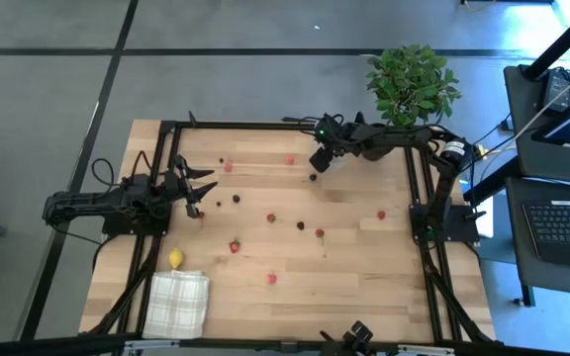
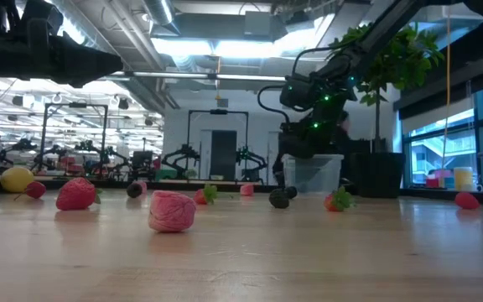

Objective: Pick and placing Produce into tupperware
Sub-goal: Put the raspberry into the transparent bin

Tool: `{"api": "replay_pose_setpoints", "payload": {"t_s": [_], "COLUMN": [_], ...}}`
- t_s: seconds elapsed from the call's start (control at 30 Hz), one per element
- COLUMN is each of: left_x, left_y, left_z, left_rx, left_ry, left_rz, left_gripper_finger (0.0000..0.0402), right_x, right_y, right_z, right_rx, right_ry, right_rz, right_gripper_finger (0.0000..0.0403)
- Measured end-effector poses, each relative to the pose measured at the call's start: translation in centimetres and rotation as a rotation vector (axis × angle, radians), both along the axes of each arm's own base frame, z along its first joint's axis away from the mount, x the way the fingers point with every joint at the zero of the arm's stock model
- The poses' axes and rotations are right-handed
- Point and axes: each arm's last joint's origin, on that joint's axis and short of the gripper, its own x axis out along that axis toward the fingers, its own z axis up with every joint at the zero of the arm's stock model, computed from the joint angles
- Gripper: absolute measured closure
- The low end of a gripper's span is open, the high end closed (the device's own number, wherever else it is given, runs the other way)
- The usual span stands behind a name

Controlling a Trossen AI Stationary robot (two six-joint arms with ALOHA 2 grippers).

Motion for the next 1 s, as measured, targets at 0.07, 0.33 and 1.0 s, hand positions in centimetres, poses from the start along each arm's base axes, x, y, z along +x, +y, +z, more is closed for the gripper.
{"api": "replay_pose_setpoints", "payload": {"t_s": [0.07, 0.33, 1.0], "left_x": [0.0, 0.0, 0.0], "left_y": [0.0, 0.0, 0.0], "left_z": [0.0, 0.0, -0.3], "left_rx": [0.000, 0.000, -0.004], "left_ry": [0.000, 0.000, 0.034], "left_rz": [0.000, 0.001, 0.000], "left_gripper_finger": [0.0244, 0.0244, 0.0244], "right_x": [-0.1, -1.1, -7.8], "right_y": [0.0, 1.6, 12.9], "right_z": [0.4, 6.1, 12.0], "right_rx": [-0.006, -0.092, 0.134], "right_ry": [-0.006, -0.126, 0.116], "right_rz": [0.001, 0.040, 0.052], "right_gripper_finger": [0.0188, 0.0177, 0.0177]}}
